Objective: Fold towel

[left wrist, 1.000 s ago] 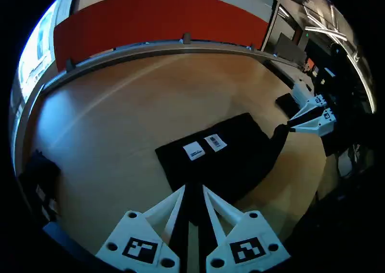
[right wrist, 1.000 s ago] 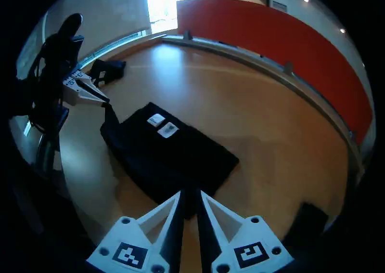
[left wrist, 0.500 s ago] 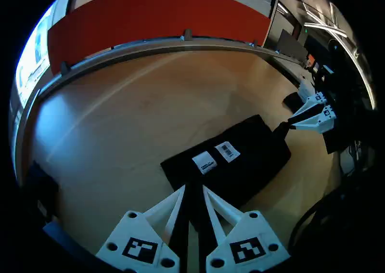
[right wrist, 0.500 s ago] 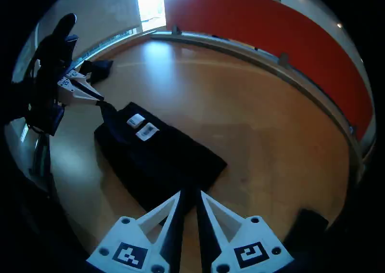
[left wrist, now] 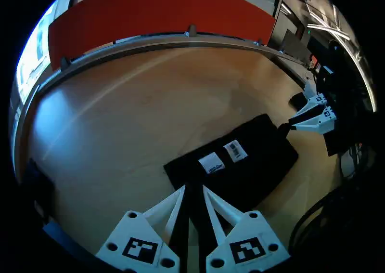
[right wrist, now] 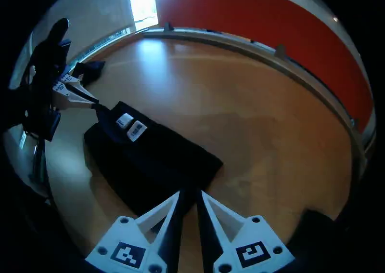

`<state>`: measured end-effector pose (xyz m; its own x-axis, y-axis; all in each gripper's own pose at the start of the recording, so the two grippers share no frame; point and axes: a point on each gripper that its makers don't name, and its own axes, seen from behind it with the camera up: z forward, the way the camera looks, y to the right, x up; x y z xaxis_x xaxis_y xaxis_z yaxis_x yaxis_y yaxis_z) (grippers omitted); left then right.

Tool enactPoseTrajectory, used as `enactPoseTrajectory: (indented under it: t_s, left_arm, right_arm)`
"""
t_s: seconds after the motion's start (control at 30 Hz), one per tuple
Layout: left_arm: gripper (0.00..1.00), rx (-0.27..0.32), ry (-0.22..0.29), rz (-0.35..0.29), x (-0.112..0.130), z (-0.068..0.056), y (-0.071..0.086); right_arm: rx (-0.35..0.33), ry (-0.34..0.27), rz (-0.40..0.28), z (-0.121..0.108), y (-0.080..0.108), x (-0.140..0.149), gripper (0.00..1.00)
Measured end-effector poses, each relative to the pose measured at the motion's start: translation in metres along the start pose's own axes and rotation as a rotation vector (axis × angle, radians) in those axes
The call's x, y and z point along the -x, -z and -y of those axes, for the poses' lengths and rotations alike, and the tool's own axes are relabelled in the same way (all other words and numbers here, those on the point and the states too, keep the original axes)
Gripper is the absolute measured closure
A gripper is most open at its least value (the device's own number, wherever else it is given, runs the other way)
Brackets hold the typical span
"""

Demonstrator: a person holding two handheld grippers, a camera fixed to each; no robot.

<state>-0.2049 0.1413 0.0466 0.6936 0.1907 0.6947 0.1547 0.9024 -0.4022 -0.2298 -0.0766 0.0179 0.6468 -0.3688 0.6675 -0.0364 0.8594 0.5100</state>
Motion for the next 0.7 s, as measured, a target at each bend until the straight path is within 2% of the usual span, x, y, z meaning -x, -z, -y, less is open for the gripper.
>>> enactPoseTrajectory:
  t_s: [0.43,0.57,0.7]
  left_arm:
    - [0.90,-0.036,0.018,-0.021,-0.004,0.013,-0.021]
    - [0.89,-0.049,0.014,-0.024,-0.006,0.016,-0.023]
    - [0.87,-0.067,0.012,-0.028,-0.008,0.020,-0.023]
  right_arm:
    - [0.046,-0.046,-0.006,-0.006,-0.018,0.002,0.68]
    - [0.063,-0.046,-0.013,-0.009,-0.021,0.000,0.59]
    - [0.075,-0.045,-0.027,-0.012,-0.021,-0.002,0.39]
